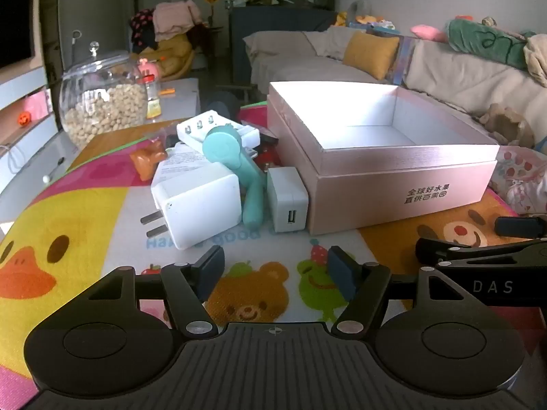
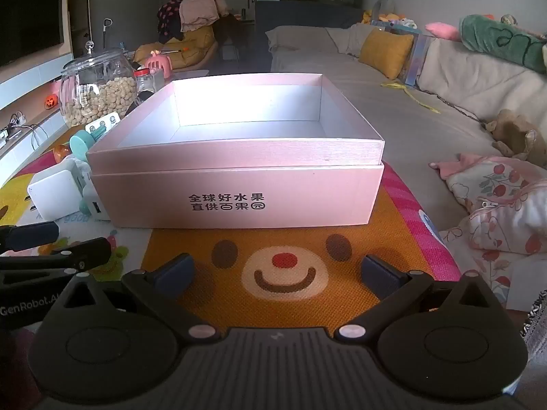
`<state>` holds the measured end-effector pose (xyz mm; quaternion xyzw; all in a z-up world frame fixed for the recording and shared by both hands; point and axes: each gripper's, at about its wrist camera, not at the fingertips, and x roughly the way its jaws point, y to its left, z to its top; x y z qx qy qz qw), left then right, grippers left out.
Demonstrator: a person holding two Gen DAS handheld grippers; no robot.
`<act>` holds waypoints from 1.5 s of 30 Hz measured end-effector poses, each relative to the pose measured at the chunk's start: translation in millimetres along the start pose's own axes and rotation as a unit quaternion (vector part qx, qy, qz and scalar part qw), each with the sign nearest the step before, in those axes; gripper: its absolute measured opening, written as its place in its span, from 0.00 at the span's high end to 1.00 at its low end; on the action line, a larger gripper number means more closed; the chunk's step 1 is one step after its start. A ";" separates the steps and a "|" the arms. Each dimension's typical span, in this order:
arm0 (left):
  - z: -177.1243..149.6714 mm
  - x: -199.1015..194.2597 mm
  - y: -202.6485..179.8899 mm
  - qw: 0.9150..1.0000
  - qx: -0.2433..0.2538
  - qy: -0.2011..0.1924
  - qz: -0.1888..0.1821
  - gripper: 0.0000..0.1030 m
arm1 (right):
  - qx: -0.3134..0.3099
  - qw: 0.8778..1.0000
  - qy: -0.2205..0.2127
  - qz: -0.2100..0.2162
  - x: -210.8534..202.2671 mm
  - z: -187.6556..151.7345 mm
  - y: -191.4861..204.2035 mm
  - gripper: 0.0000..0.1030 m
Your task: Organize rigid objects
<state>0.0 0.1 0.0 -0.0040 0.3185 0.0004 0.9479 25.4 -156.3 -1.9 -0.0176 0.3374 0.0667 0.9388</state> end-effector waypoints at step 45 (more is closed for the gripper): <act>-0.2 -1.6 1.5 1.000 -0.002 0.000 -0.002 0.29 | 0.004 1.000 0.001 0.003 0.1 0.0 0.1 0.00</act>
